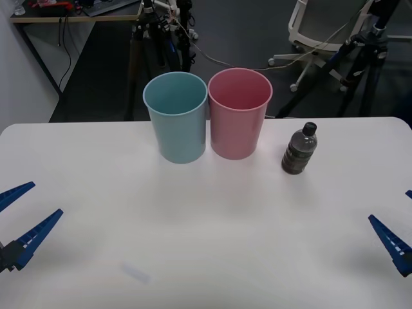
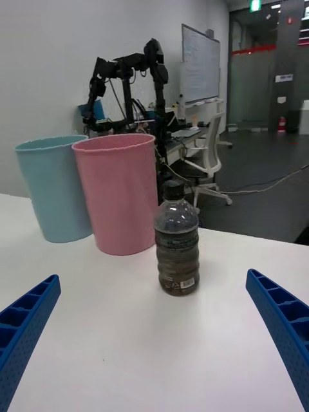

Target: Grasp the object on the table and drop it into the matching bin: aluminum can to the light blue bin, PET bottle to the pink bin.

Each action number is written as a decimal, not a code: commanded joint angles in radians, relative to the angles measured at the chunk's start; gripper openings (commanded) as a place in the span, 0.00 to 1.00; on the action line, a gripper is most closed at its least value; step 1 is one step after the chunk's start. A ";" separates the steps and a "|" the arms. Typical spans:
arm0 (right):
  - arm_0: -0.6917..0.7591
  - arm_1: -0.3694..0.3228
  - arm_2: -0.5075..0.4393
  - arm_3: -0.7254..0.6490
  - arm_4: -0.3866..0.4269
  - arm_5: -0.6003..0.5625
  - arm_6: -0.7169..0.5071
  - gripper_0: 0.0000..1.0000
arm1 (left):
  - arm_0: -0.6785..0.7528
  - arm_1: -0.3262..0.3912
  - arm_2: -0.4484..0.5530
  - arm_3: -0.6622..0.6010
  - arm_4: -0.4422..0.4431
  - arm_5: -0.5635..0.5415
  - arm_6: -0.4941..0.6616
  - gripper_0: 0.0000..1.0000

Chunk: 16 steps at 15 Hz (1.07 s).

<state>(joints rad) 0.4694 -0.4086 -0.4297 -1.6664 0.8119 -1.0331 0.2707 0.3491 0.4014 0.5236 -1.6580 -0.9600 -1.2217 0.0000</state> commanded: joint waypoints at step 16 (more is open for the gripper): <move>-0.359 -0.021 0.345 0.320 -0.148 0.335 0.196 1.00 | 0.000 0.000 0.000 0.000 0.000 0.000 0.000 1.00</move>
<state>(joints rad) 0.1385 -0.4358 -0.0876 -1.3773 0.6578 -0.6982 0.4599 0.3491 0.4014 0.5236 -1.6580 -0.9600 -1.2217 0.0000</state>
